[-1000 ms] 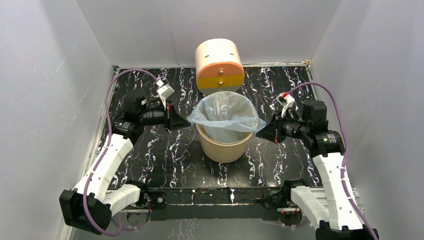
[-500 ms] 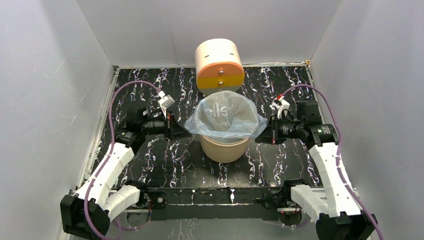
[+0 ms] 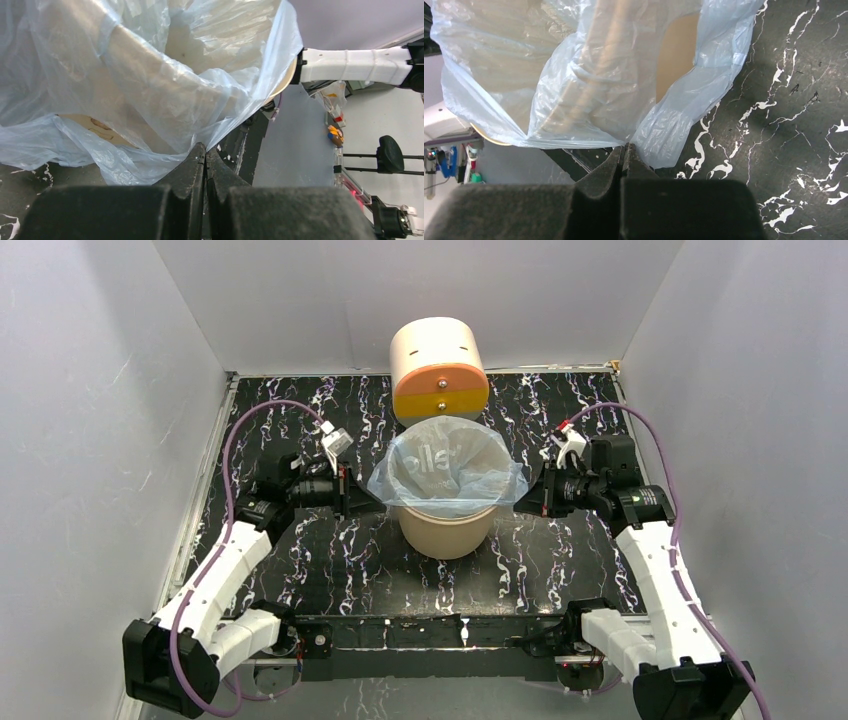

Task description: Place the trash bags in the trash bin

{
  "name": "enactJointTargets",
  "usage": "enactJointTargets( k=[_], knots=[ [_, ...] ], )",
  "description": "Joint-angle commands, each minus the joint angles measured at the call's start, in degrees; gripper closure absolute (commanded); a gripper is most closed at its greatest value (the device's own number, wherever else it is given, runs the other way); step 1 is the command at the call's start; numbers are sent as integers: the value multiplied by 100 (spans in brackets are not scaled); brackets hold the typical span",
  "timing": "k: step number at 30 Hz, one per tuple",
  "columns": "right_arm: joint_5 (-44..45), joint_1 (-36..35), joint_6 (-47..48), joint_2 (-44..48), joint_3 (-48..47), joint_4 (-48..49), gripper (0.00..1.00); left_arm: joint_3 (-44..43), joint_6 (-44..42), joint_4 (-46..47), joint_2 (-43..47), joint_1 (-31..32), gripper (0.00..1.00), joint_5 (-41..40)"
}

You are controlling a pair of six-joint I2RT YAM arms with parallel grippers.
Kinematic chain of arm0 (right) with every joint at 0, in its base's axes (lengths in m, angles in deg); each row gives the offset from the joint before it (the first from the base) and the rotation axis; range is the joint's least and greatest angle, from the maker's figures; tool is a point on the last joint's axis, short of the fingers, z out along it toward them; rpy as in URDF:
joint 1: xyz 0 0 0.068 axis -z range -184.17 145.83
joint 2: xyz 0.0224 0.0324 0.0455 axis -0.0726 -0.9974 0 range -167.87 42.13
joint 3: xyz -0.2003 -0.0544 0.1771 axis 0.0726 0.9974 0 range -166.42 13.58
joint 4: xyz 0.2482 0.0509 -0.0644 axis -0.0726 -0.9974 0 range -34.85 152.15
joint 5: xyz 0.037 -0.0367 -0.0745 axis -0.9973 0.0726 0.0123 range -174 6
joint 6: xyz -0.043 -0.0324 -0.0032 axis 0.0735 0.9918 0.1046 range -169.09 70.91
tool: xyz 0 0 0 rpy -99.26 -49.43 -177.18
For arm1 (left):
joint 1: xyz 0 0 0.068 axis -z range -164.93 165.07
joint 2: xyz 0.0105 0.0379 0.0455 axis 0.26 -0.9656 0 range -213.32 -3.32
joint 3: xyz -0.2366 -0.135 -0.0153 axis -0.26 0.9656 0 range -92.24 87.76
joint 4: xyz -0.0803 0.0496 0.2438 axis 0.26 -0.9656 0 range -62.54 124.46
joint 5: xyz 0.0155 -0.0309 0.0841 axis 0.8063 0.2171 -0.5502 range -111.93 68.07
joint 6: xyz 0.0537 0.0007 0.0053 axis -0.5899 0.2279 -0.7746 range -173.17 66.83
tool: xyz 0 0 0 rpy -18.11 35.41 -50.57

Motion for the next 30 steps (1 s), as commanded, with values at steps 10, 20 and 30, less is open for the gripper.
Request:
enactJointTargets(
  k=[10, 20, 30],
  knots=[
    [-672, 43, 629, -346, 154, -247, 100, 39, -23, -5, 118, 7, 100, 1141],
    [151, 49, 291, -811, 60, 324, 100, 164, -157, 41, -261, 203, 100, 416],
    [179, 48, -70, -489, 290, 873, 100, 231, -471, 325, -72, 250, 100, 284]
  ],
)
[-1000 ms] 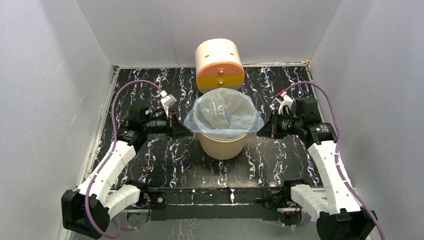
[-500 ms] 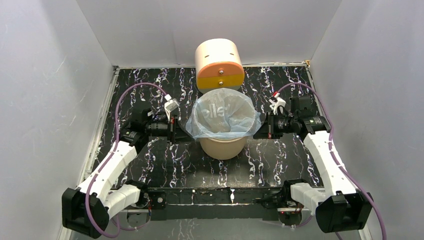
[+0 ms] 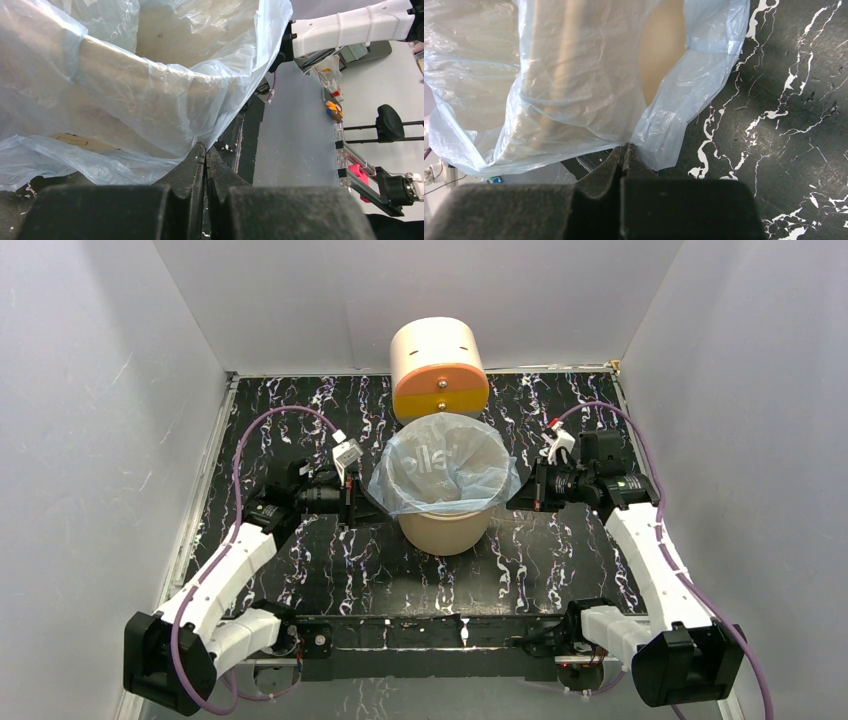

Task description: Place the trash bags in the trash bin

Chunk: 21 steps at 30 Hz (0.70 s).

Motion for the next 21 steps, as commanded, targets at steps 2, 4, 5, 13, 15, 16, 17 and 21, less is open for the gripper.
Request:
enactJointTargets(
  k=[2, 4, 5, 13, 15, 16, 17, 21],
  knots=[
    [119, 44, 14, 189, -166, 124, 100, -152, -127, 97, 96, 3, 100, 170],
    [-111, 52, 143, 287, -324, -3, 100, -275, -250, 98, 288, 7, 100, 494],
    [-338, 54, 316, 345, -380, -47, 100, -333, -275, 96, 391, 11, 100, 628],
    [-470, 47, 619, 757, -391, -397, 100, -23, -291, 98, 956, 49, 100, 1097],
    [-231, 47, 607, 662, -342, -500, 100, 178, -255, 96, 853, 46, 100, 882],
    [-178, 49, 585, 593, -317, -509, 100, 265, -275, 89, 763, 50, 100, 819],
    [-200, 50, 579, 495, -283, -508, 100, 330, -336, 81, 668, 51, 100, 799],
    [-146, 49, 601, 129, -170, -569, 100, 381, -475, 79, 280, 100, 100, 548]
  ],
)
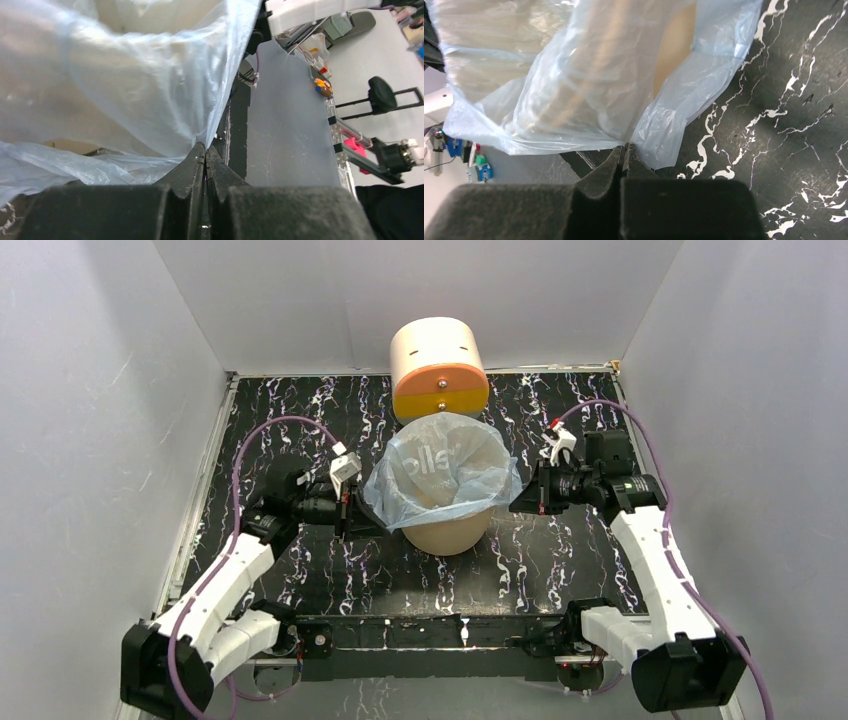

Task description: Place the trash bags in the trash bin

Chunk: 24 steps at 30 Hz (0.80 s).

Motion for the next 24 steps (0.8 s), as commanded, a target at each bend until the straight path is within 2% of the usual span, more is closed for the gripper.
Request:
enactJointTargets(
  k=[1, 9, 14, 16, 17, 19, 21, 24],
  knots=[
    [82, 16, 131, -301, 125, -127, 100, 34, -207, -46, -367, 86, 100, -182],
    [641, 12, -120, -615, 249, 111, 100, -71, -293, -46, -581, 126, 100, -806],
    [1628, 12, -525, -389, 169, 317, 96, -103, -243, -68, -485, 126, 100, -1689],
    [1930, 15, -638, -200, 128, 420, 87, -142, -215, -133, -410, 130, 100, -2111],
    [2100, 12, -689, -88, 110, 466, 77, -168, -227, -141, -367, 133, 100, -2227],
    [2447, 12, -734, 177, 7, 457, 64, -247, -219, -232, -275, 126, 86, -2550],
    [2891, 14, -845, 412, -110, 393, 51, -316, -270, -319, -195, 126, 84, -2653],
    [3383, 17, -969, 789, -268, 341, 41, -343, -212, -378, -157, 126, 61, -2605]
  ],
)
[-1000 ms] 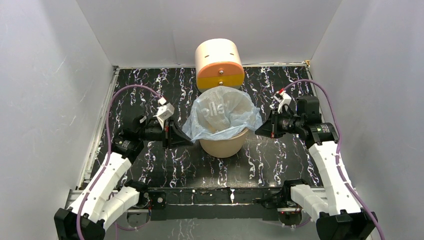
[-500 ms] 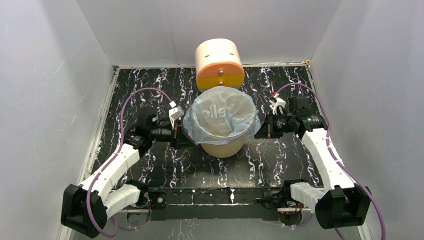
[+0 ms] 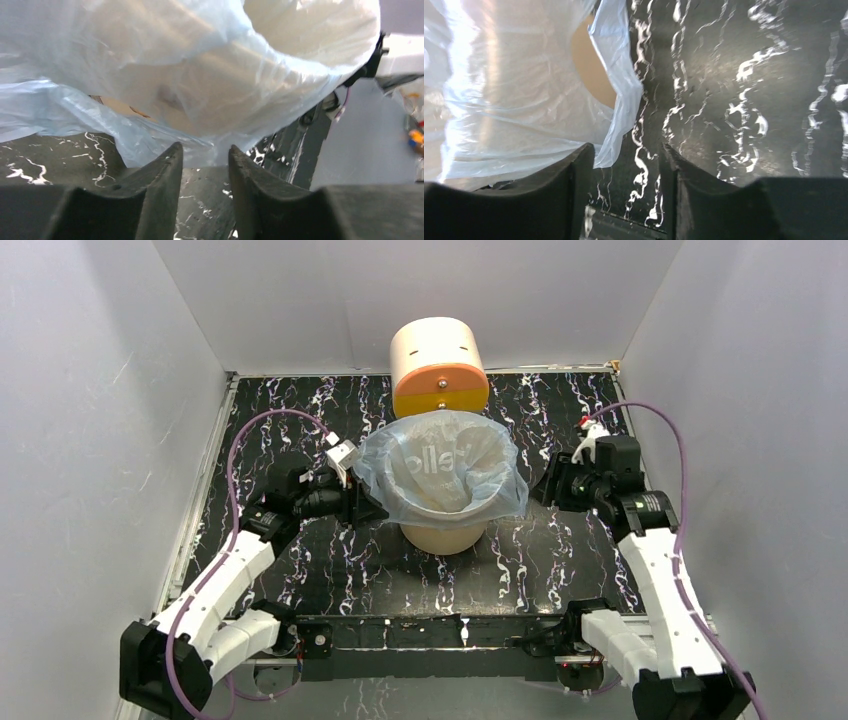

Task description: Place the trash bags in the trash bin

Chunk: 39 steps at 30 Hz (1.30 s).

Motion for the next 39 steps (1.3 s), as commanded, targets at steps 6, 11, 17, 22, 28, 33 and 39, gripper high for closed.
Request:
enactJointTargets(
  k=[6, 11, 17, 22, 28, 33, 39],
  knots=[
    [1379, 12, -528, 1102, -483, 375, 25, -400, 14, -606, 287, -16, 48, -293],
    [1046, 11, -978, 831, -587, 421, 25, -502, 248, -769, 545, -16, 27, -706],
    [290, 17, -1329, 12, -376, 878, 25, -794, 270, -1104, 654, -16, 22, -1214],
    [150, 100, -1197, -577, -341, 1311, 23, -983, 713, -1396, 1001, -33, 12, -3231],
    [-577, 331, -1006, -1179, -363, 1555, 21, -1255, 1091, -1556, 508, -489, 7, -3422],
    [-1083, 500, -898, -1628, -453, 1621, 21, -969, 1778, -477, 66, -1300, 7, -1906],
    [-1606, 548, -857, -1911, -342, 1825, 21, -664, 2388, 875, -701, -1370, 8, -117]
  ],
)
